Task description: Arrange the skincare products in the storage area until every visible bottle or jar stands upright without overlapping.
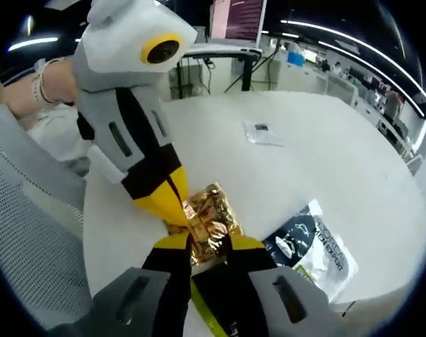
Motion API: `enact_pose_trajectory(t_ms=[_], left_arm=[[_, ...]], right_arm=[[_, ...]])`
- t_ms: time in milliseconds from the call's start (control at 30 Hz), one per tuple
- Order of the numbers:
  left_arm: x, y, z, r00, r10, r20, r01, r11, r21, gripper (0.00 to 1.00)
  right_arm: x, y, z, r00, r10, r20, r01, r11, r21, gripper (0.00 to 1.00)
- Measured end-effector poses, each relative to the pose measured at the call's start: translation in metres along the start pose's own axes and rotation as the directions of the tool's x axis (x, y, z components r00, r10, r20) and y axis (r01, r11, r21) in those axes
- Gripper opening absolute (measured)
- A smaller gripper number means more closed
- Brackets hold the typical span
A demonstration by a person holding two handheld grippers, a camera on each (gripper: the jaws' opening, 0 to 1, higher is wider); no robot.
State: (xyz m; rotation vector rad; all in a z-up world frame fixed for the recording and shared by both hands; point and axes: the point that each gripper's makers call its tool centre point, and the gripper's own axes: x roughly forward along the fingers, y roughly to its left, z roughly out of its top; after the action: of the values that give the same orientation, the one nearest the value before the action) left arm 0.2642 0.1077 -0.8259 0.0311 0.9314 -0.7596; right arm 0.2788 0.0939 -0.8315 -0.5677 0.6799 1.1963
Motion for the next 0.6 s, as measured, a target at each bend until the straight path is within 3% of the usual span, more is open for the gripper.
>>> enact_pose_trajectory(t_ms=[333, 600], left_arm=[[-0.011, 0.009, 0.004, 0.997, 0.033, 0.07, -0.034, 0.999, 0.006, 0.02], [-0.026, 0.004, 0.018, 0.987, 0.018, 0.158, -0.014, 1.0, -0.027, 0.22]], right_arm=[[-0.001, 0.003, -0.001, 1.0, 0.0, -0.005, 0.0, 1.0, 0.005, 0.19], [-0.001, 0.002, -0.001, 1.0, 0.0, -0.007, 0.0, 1.0, 0.006, 0.19]])
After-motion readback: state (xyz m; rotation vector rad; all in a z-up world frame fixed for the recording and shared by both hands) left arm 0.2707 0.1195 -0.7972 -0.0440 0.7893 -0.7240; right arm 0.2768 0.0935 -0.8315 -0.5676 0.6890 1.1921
